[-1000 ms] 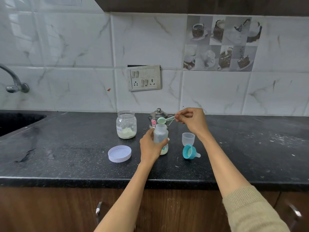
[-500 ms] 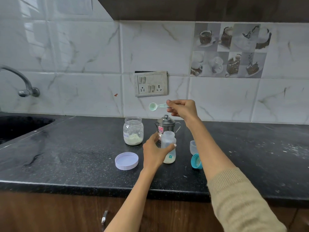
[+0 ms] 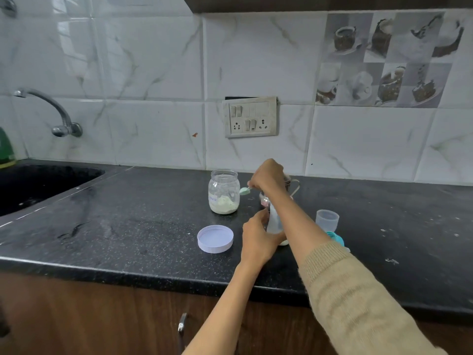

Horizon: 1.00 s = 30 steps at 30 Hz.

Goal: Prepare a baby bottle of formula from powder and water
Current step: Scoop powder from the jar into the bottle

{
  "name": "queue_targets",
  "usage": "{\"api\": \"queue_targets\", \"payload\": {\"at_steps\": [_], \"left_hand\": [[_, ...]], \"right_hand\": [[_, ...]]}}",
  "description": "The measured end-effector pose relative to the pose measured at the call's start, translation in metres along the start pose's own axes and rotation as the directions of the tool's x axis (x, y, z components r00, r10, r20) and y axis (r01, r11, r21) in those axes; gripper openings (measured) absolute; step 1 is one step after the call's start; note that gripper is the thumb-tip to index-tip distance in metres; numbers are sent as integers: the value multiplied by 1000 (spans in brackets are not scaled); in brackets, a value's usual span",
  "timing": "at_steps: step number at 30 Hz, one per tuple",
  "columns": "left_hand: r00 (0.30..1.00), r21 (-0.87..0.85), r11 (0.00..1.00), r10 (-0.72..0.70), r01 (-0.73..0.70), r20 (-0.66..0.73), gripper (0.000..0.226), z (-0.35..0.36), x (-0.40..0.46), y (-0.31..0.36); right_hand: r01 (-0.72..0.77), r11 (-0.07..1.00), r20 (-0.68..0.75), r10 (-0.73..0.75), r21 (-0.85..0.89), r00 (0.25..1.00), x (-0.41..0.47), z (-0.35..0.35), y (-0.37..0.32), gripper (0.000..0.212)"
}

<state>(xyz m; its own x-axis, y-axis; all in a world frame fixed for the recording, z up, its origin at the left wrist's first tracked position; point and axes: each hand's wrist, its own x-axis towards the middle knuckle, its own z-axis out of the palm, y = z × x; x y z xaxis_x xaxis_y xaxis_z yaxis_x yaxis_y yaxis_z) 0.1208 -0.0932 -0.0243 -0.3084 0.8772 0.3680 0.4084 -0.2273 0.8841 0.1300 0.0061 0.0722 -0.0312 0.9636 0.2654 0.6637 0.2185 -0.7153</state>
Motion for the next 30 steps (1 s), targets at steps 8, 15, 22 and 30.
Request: {"api": "queue_targets", "payload": {"at_steps": [8, 15, 22, 30], "left_hand": [[998, 194, 979, 64, -64, 6, 6, 1, 4, -5], [1000, 129, 992, 6, -6, -4, 17, 3, 5, -12], [999, 86, 996, -12, 15, -31, 15, -1, 4, -8], [998, 87, 994, -58, 61, -41, 23, -2, 4, -7]], "right_hand": [[3, 966, -83, -25, -257, 996, 4, 33, 7, 25], [-3, 956, -76, -21, -293, 997, 10, 49, 24, 24], [10, 934, 48, 7, -357, 999, 10, 55, 24, 33], [-4, 939, 122, 49, -344, 991, 11, 57, 25, 40]]}}
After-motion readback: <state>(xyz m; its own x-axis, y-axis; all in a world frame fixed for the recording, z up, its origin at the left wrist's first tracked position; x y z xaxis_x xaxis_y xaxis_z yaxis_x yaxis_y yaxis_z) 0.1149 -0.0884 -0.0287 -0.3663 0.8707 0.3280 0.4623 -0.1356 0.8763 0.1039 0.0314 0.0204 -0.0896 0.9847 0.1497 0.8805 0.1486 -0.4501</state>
